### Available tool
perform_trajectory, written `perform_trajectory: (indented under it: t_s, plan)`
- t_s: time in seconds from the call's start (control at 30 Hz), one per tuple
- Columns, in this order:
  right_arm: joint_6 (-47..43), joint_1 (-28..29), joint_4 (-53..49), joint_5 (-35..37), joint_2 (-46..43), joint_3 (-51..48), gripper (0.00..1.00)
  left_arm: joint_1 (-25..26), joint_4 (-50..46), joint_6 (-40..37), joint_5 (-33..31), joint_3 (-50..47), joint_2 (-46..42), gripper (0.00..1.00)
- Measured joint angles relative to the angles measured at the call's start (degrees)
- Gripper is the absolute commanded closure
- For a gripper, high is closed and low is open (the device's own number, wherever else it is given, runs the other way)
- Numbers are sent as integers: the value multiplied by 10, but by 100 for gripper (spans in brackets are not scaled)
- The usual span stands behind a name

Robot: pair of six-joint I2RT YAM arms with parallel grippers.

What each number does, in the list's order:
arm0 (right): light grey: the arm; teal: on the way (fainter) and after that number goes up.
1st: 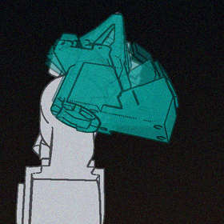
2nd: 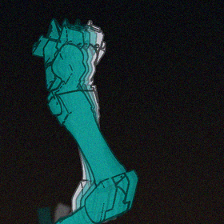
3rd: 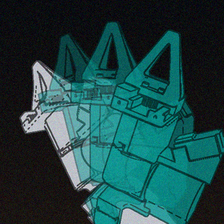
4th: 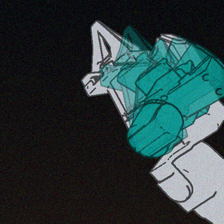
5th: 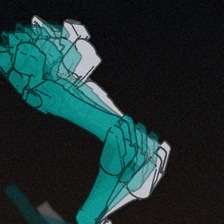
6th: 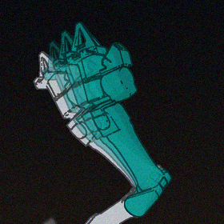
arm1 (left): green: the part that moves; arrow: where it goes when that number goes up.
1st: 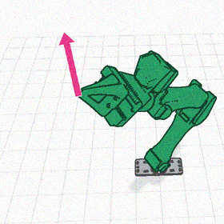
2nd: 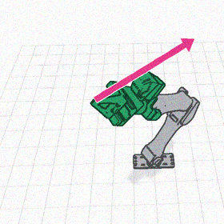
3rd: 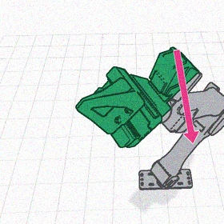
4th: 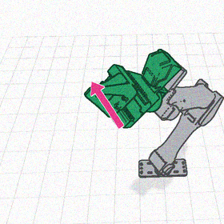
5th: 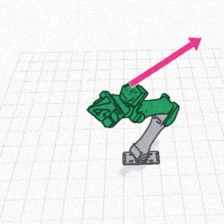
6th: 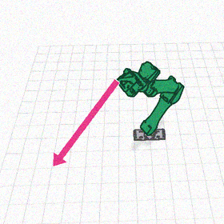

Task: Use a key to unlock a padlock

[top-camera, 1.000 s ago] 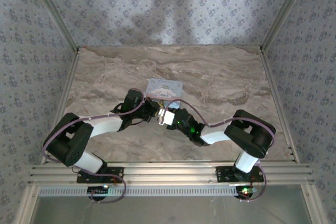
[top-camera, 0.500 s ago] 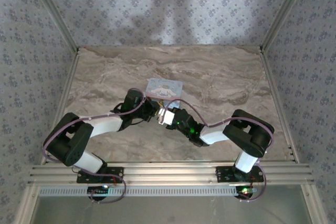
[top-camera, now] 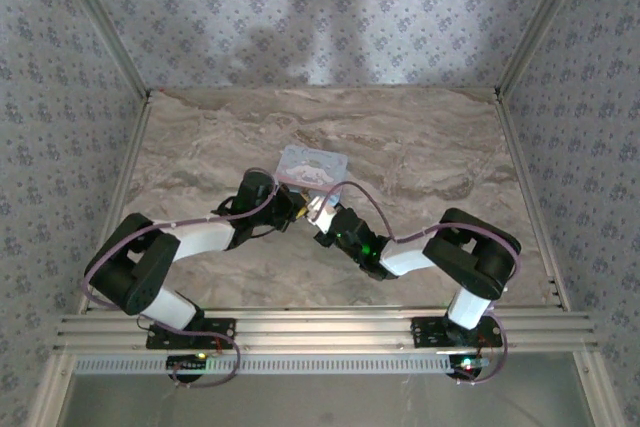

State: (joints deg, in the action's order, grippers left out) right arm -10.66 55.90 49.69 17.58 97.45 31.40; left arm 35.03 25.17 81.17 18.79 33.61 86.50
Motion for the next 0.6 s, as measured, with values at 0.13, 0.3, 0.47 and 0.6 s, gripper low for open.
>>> perform_trajectory:
  t_s: [0.13, 0.3, 0.47, 0.6]
  plan:
    - [47, 0, 3, 0, 4, 0, 100, 0, 3, 0, -2, 0, 3, 100]
    - [92, 0, 18, -3, 11, -6, 100, 2, 3, -1, -2, 0, 8, 88]
    - [165, -5, 29, -14, 11, -11, 100, 3, 0, -13, -2, 0, 6, 64]
    - [239, -17, 34, -28, 11, -19, 100, 0, -26, -28, -2, 0, -9, 48]
